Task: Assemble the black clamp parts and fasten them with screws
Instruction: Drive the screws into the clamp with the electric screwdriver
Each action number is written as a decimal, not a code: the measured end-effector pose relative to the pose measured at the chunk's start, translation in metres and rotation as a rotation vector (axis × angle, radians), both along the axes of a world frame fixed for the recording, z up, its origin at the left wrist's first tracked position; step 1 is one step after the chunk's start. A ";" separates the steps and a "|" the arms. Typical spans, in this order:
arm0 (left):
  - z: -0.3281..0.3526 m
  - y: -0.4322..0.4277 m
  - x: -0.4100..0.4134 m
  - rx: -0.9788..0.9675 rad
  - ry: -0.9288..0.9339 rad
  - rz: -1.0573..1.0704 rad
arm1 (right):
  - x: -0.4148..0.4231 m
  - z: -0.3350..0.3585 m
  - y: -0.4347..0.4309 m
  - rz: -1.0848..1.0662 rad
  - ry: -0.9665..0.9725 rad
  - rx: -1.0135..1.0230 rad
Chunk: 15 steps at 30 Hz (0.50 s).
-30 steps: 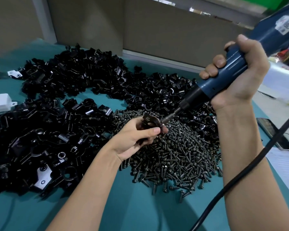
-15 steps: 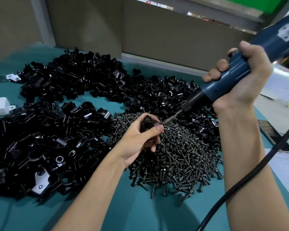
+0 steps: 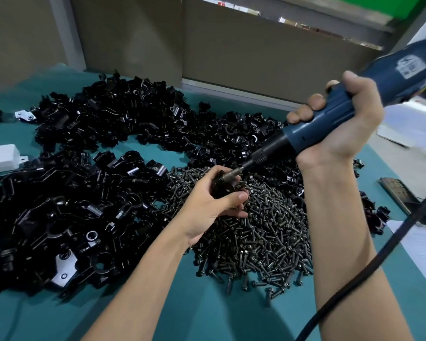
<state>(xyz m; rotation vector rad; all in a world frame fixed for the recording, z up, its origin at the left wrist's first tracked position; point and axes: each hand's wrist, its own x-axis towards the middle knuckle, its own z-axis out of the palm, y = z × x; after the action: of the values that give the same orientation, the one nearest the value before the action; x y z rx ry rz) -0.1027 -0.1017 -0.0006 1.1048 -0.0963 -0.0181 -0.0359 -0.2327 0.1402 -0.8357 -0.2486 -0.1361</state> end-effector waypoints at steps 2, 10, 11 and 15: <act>-0.001 -0.002 0.001 0.096 -0.006 0.037 | 0.001 0.000 -0.001 -0.010 -0.001 0.002; -0.005 -0.004 0.003 0.441 -0.035 0.186 | 0.000 -0.003 -0.001 -0.079 0.133 0.049; -0.005 -0.004 0.003 0.473 -0.037 0.226 | 0.000 -0.004 -0.002 -0.086 0.150 0.058; -0.006 -0.005 0.001 0.503 -0.043 0.307 | 0.000 -0.009 -0.002 -0.078 0.185 0.098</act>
<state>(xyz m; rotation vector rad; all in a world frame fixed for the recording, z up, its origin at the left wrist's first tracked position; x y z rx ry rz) -0.1017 -0.1072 -0.0066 1.6133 0.0438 0.2695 -0.0361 -0.2346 0.1315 -0.7551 -0.0348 -0.1416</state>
